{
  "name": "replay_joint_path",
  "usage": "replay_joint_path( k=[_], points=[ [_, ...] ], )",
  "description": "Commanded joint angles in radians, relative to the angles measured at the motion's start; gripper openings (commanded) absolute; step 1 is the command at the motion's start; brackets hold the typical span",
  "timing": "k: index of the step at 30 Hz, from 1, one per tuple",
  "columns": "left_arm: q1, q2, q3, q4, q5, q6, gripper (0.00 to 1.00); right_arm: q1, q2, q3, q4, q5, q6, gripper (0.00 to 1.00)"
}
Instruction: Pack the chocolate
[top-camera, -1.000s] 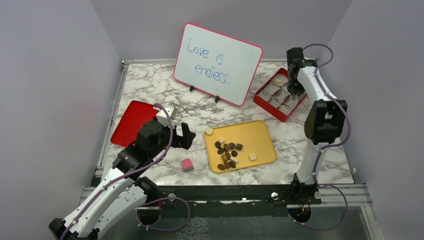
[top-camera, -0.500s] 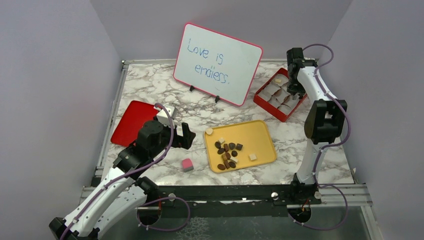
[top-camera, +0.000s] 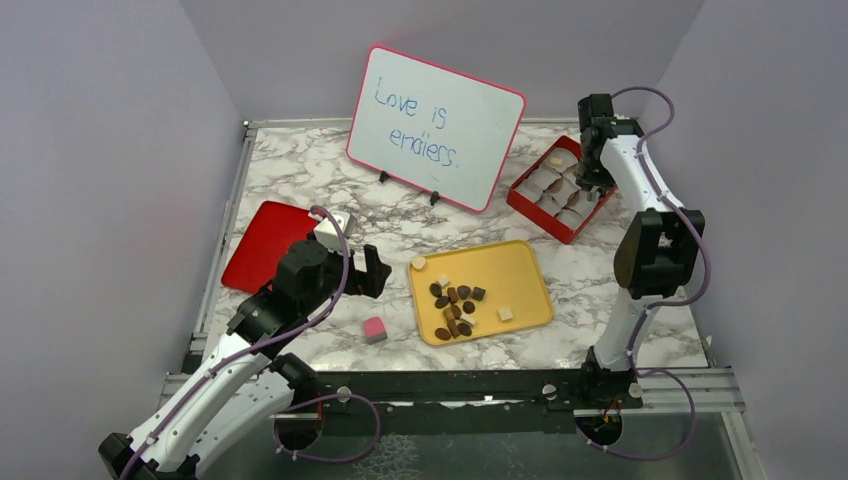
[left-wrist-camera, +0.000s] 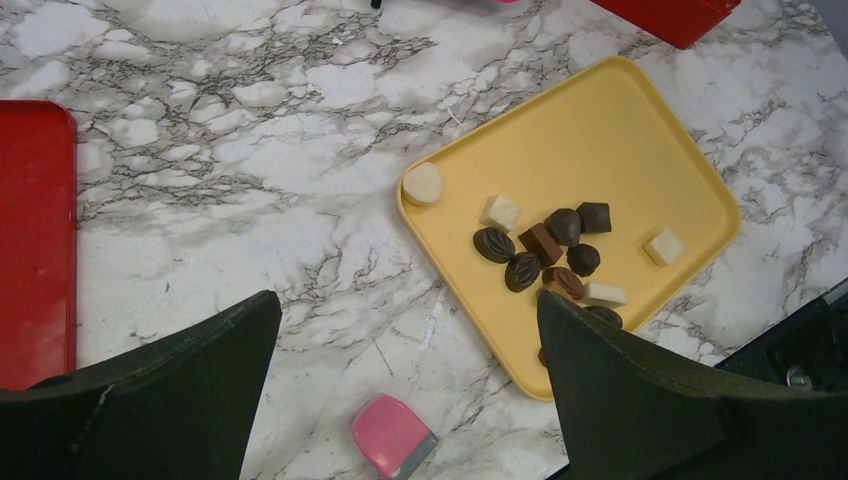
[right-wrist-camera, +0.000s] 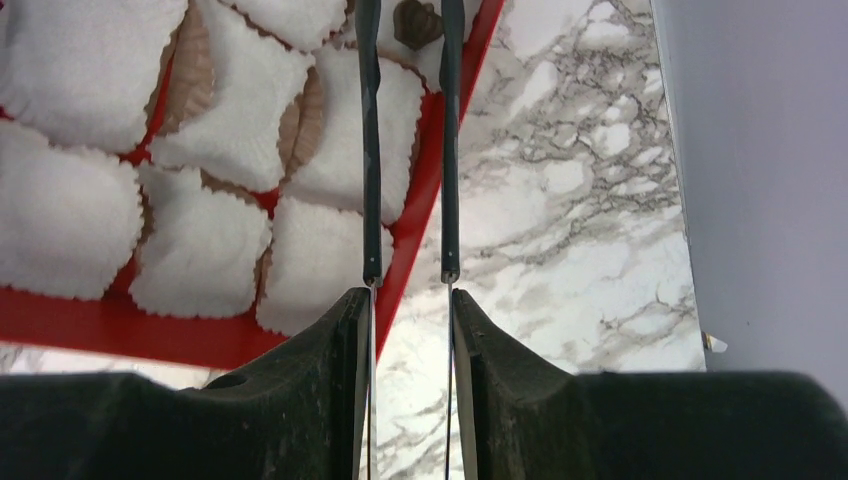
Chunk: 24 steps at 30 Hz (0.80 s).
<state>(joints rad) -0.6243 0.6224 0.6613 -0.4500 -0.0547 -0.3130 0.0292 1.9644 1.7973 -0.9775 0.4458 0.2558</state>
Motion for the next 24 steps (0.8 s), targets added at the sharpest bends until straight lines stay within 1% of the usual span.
replay_joint_path(
  k=[1, 3, 5, 7, 10, 15, 19, 24],
  points=[
    [-0.005, 0.002, -0.007, 0.033, -0.022, 0.006, 0.99, 0.046, -0.129, -0.054, -0.014, -0.015, -0.017, 0.37],
    [-0.005, 0.007, -0.007, 0.033, -0.02, 0.006, 0.99, 0.062, -0.162, -0.068, -0.026, -0.011, -0.009, 0.37],
    [-0.005, 0.012, -0.006, 0.032, -0.016, 0.005, 0.99, 0.078, -0.196, -0.082, -0.032, -0.038, -0.006, 0.37],
    [-0.005, 0.015, -0.005, 0.032, -0.016, 0.008, 0.99, 0.092, -0.247, -0.117, -0.015, -0.077, -0.015, 0.37],
    [-0.005, 0.016, -0.006, 0.032, -0.025, 0.007, 0.99, 0.134, -0.312, -0.179, 0.015, -0.078, -0.004, 0.37],
    [-0.005, 0.023, -0.004, 0.031, -0.031, 0.009, 0.99, 0.192, -0.418, -0.301, 0.073, -0.187, -0.007, 0.37],
    [-0.005, 0.029, -0.003, 0.029, -0.04, 0.009, 0.99, 0.22, -0.52, -0.391, 0.114, -0.304, -0.018, 0.37],
    [-0.005, 0.027, -0.001, 0.024, -0.069, 0.006, 0.99, 0.26, -0.63, -0.505, 0.122, -0.429, 0.0, 0.37]
  ],
)
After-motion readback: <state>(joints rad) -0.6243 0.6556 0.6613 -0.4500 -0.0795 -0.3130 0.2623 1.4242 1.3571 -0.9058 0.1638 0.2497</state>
